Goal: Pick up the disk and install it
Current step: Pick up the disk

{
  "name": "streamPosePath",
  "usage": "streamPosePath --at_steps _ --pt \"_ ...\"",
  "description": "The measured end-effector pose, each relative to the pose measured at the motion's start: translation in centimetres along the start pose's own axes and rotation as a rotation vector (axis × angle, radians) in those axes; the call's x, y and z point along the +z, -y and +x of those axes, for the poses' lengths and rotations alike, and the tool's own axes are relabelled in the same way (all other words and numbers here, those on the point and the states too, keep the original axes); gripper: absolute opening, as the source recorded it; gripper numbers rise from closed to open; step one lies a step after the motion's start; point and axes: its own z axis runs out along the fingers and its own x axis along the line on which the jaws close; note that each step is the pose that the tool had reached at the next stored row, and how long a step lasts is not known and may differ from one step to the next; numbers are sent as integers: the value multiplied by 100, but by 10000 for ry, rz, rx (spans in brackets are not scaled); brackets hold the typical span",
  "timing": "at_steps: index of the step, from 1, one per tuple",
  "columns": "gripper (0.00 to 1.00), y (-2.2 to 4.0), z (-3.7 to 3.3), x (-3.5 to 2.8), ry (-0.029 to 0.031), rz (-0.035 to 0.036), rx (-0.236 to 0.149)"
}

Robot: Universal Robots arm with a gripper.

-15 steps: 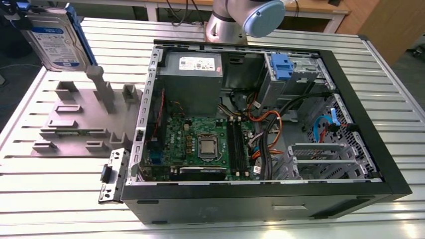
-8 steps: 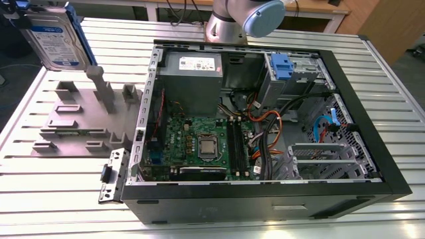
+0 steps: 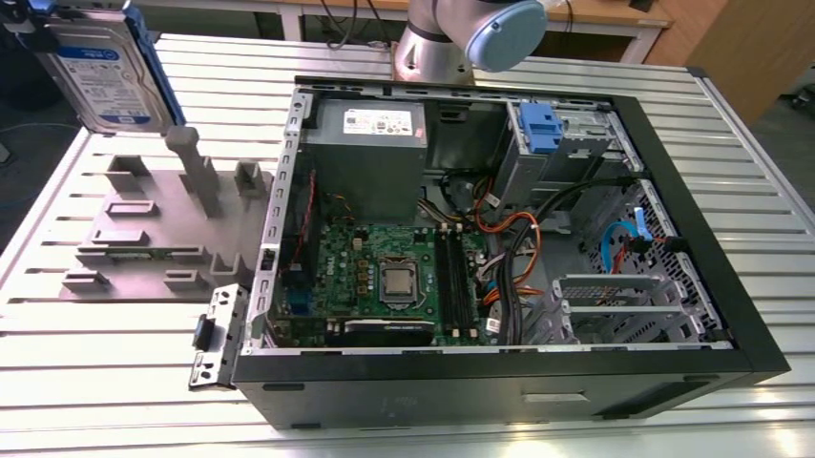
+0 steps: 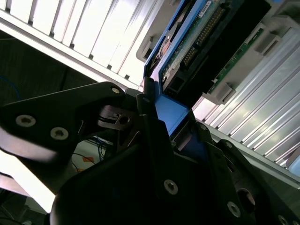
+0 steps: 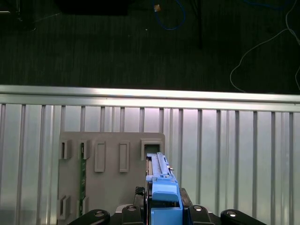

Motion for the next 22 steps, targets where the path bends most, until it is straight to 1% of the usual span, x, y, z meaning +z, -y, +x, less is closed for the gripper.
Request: streamPosePath --at_steps 22 --pt "37 -2 -4 -76 0 0 0"
